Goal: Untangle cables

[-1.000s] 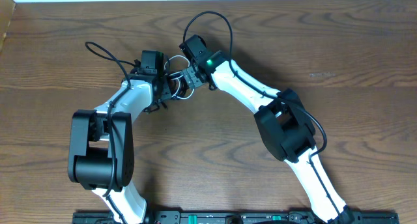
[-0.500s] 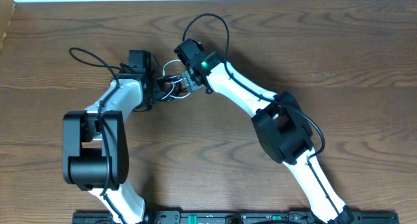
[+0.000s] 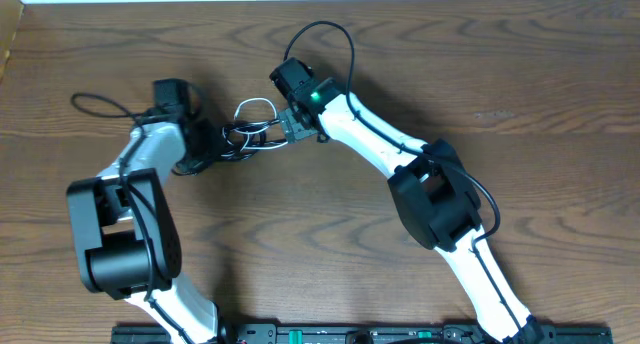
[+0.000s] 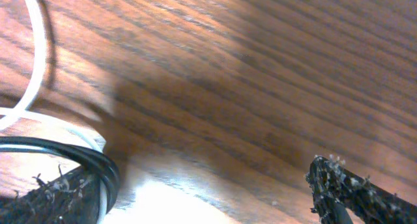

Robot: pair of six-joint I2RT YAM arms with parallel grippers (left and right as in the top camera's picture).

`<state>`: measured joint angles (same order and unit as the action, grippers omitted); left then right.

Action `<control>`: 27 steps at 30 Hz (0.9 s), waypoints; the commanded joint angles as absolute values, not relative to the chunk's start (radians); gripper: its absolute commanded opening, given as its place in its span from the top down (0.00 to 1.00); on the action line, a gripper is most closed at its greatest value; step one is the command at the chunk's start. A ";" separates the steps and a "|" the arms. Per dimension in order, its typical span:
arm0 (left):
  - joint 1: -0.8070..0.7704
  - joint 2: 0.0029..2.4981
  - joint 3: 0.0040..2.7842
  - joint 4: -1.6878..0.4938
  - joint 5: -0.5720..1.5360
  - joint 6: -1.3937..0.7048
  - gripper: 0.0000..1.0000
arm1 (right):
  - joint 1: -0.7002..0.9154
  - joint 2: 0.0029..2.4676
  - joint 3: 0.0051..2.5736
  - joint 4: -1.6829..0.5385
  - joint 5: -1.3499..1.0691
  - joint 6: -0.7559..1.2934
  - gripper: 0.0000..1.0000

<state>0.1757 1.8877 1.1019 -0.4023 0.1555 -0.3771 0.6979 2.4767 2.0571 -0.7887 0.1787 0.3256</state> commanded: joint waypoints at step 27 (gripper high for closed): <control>0.218 1.907 1.054 -0.260 0.979 0.033 0.92 | 0.442 2.436 2.117 -0.973 -0.847 0.051 0.19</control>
